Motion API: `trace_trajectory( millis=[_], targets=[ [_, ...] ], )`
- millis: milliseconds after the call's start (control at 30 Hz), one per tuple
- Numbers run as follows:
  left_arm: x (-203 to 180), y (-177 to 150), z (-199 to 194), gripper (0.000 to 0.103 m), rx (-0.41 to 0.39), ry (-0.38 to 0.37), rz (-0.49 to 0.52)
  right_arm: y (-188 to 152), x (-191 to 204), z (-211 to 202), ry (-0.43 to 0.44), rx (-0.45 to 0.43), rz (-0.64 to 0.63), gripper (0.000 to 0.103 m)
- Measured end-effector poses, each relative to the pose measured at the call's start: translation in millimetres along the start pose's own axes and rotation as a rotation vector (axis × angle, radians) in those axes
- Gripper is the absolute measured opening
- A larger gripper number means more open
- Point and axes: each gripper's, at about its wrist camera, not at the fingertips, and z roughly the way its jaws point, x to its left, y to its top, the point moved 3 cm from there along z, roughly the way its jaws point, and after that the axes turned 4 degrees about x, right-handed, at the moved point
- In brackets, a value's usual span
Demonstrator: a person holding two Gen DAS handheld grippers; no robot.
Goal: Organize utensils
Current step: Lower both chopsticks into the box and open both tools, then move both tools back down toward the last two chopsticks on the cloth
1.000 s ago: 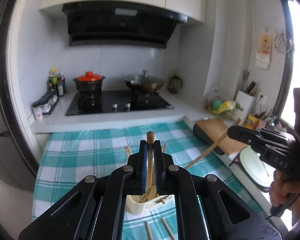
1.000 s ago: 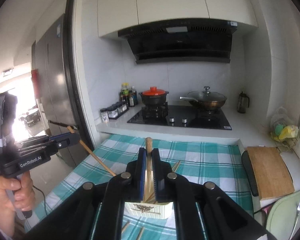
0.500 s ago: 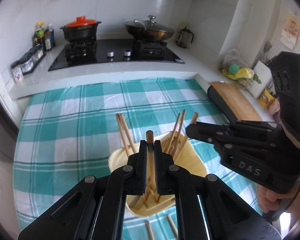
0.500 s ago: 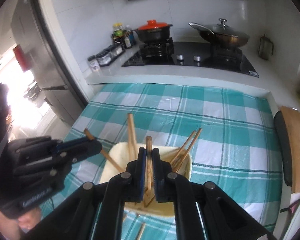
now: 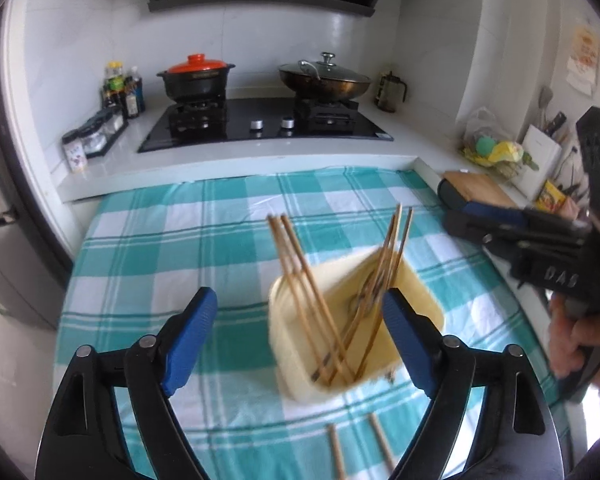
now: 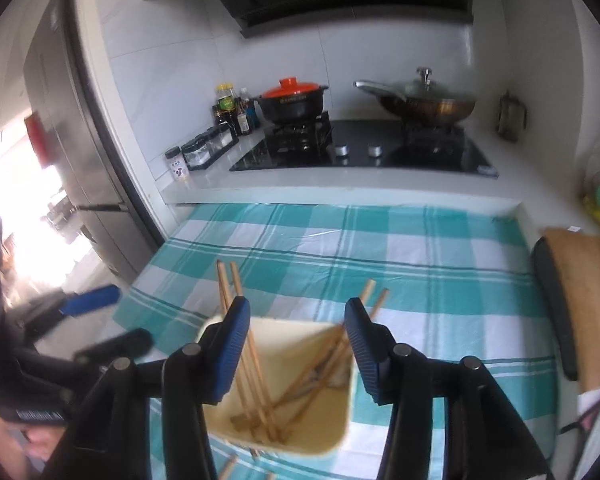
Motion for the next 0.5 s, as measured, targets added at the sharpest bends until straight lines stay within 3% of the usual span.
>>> trace_trajectory(
  millis=[133,300,500],
  targets=[
    [-1.8,-55.0,-26.8,0.096,0.001,0.070,0.018,-38.1,5.1,-36.7,-0.051,-0.014,-0.072,0.059],
    [-9.1,-125.9,-43.3,0.096,0.020,0.147,-0.017,-112.7,13.6,-74.7,-0.104,-0.025,-0.101,0.059],
    [-18.4,-181.4,-53.2,0.096,0.032,0.182,-0.078,-199.1,27.6,-93.1,-0.161,-0.007,-0.070,0.060]
  ],
)
